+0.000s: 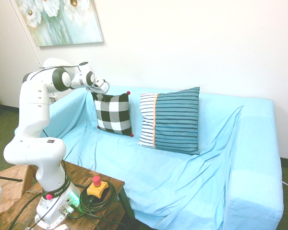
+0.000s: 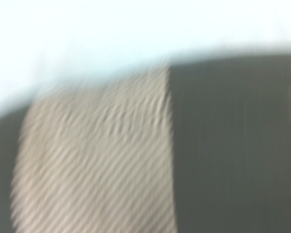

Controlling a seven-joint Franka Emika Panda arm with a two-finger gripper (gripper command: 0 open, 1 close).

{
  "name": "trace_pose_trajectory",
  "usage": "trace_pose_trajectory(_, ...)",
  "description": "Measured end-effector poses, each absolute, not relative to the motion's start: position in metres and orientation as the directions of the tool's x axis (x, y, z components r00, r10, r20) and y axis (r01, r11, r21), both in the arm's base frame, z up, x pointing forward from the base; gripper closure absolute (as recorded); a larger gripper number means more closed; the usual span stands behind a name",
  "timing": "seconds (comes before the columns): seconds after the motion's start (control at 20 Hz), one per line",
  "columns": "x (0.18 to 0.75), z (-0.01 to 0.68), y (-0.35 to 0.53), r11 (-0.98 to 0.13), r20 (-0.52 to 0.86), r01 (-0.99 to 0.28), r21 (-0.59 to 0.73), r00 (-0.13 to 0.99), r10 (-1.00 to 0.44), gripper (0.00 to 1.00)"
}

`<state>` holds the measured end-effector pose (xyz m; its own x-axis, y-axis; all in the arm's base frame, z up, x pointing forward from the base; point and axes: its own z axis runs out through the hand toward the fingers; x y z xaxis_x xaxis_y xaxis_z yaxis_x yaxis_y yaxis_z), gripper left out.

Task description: Stand the pillow up

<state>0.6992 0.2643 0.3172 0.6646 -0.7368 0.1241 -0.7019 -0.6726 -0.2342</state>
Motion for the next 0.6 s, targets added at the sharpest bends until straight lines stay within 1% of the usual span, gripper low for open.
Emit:
trace_pose_trajectory(0.1, 0.706, 0.319, 0.266, -0.672, 0.12, -0.7, -0.242, 0.666, -0.736, 0.0)
trace_pose_trajectory(0.2, 0.701, 0.33, 0.275, -0.679, 0.113, -0.688, -0.256, 0.676, -0.728, 0.0)
trace_pose_trajectory(0.4, 0.662, 0.363, 0.287, -0.703, 0.099, -0.668, -0.245, 0.704, -0.704, 0.0)
trace_pose_trajectory(0.6, 0.618, 0.393, 0.249, -0.742, 0.07, -0.663, -0.1, 0.739, -0.67, 0.0)
